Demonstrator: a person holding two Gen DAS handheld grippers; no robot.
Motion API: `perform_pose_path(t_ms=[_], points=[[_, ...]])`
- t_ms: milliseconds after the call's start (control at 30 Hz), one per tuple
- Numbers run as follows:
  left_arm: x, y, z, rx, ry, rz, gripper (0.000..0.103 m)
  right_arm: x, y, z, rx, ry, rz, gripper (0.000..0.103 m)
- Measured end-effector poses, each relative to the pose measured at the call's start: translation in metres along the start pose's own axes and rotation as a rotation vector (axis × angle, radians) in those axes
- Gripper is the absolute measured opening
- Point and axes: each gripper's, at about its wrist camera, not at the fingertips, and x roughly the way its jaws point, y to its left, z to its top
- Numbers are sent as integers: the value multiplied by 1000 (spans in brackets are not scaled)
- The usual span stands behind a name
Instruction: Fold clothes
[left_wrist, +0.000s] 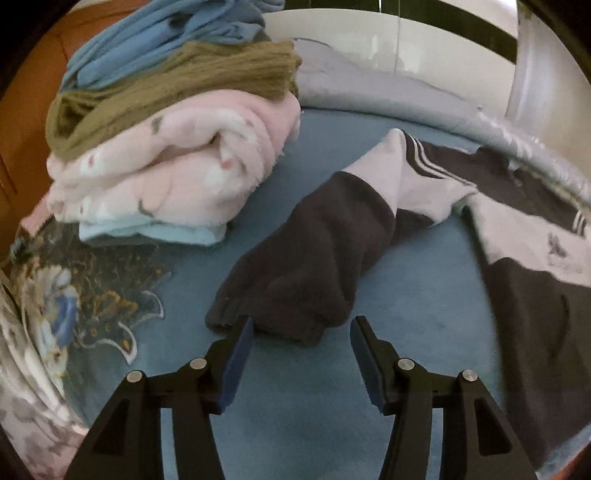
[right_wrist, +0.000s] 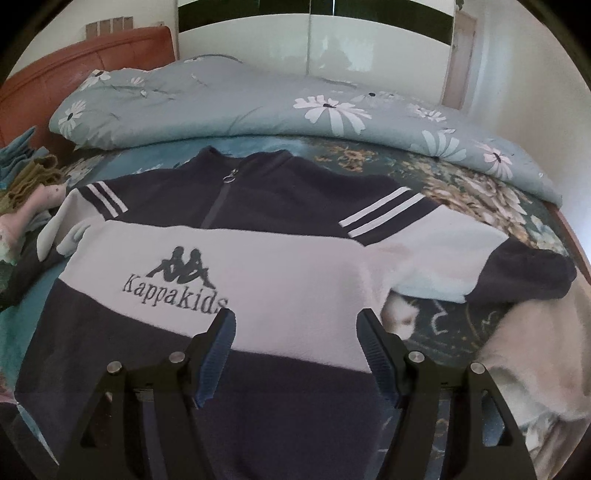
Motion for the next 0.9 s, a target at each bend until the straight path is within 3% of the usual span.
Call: perform_pose_path(t_ms=[133,200,333,367,433,600,733,900], points=[[4,-5,5,48,1,35,56,1,2,-2,-4,6,0,69],[5,-6,7,82,3,48,31,2,1,-2,5,9,3,69],[2,2,15,52,45,-56,16,5,-2,-3,23,16,11,69],[-1,6,19,25,48,-99,5,6,-2,-3,27,17,13,69],[-10,21,28,-80,47,-221,5,7,-2,-4,28,18,17,69],[-37,62,49,-286,-42,-362,5,11,-2,-6,29,24,29,69],[-41,76,48,-309,-62,-283,5,16,-3,-8,37,30,42,69],[-21,92,41,-378,-23,-250,4,19,-1,-9,35,38,46,69]])
